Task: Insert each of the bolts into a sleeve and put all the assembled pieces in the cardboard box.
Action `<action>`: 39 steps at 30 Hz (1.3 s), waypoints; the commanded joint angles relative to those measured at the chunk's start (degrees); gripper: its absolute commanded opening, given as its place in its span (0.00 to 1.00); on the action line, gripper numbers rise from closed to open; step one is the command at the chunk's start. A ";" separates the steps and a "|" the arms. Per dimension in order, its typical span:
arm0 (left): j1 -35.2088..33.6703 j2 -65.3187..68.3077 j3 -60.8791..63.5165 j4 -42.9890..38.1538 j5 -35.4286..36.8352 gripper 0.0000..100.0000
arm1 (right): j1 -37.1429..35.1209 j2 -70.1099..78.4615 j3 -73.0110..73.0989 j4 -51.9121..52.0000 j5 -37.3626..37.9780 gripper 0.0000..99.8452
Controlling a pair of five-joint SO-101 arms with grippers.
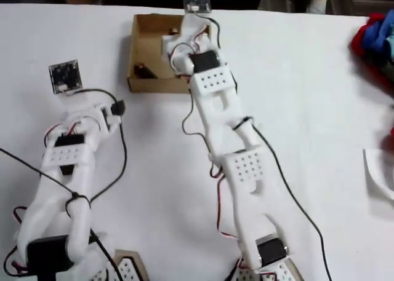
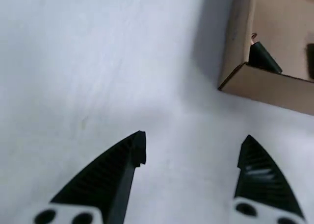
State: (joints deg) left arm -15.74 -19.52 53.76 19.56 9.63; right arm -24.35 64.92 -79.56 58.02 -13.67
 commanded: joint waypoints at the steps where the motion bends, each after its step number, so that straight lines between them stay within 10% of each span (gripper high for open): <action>1: 0.09 -0.18 0.40 -2.11 0.44 0.31 | -1.63 6.29 -13.80 1.98 0.62 0.02; 39: 1.49 -0.18 1.19 -2.81 0.18 0.31 | -1.89 11.30 -3.43 -17.80 0.70 0.02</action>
State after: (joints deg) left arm -14.95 -19.52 55.08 17.89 9.63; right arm -27.34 77.93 -83.34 42.37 -13.58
